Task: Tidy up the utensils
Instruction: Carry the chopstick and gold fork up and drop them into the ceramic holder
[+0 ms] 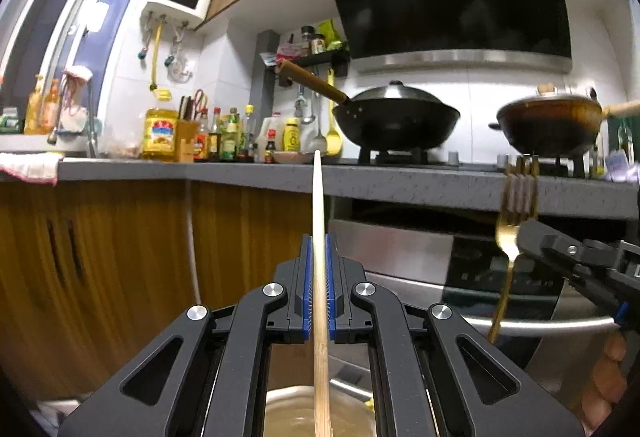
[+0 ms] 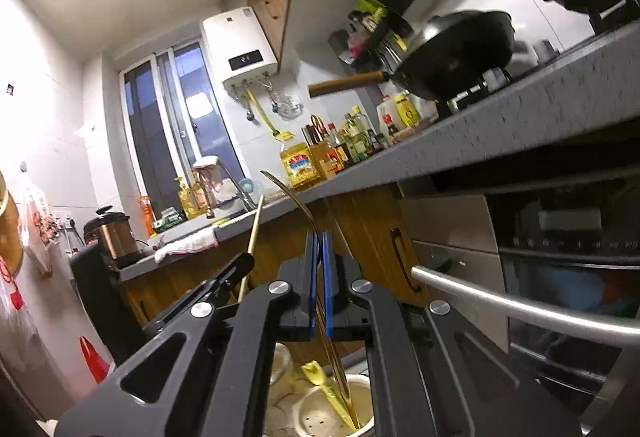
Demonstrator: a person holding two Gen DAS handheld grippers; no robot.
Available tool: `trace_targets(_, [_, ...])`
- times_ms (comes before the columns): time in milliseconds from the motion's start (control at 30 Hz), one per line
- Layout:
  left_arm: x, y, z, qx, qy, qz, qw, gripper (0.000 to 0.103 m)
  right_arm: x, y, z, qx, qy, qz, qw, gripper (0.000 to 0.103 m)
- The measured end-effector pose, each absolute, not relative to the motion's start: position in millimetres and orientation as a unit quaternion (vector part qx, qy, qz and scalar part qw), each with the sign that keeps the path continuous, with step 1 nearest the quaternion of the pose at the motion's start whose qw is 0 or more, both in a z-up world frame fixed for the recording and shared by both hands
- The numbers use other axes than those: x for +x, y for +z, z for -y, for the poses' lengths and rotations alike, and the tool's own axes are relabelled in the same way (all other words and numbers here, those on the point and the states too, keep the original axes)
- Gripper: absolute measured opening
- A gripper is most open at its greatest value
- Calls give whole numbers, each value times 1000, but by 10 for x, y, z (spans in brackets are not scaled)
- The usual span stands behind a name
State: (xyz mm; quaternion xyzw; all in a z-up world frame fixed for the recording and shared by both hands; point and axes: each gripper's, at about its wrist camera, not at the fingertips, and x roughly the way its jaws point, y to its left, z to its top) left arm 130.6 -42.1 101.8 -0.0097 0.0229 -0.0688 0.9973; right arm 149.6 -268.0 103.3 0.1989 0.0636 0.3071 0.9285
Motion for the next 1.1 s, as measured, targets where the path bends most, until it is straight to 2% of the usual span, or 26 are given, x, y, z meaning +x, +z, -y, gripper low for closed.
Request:
trace_targets(700, [757,725,536,56,-112,-14,992,7,1649,646,2504,173,317,-144,921,3])
trace_targets(800, [778,739,500,43,-120,-15,992,14,1668,611,2520,178,318,-149,919,3])
trace_targets(900, [797,771,468,27,-130,-14,991,32,1684,608,2521,181,321,-152,917,3])
trace_targets(1100, [812,867,473,20,-132,-8,991,35,1700,605,2533,181,322,-154,917,3])
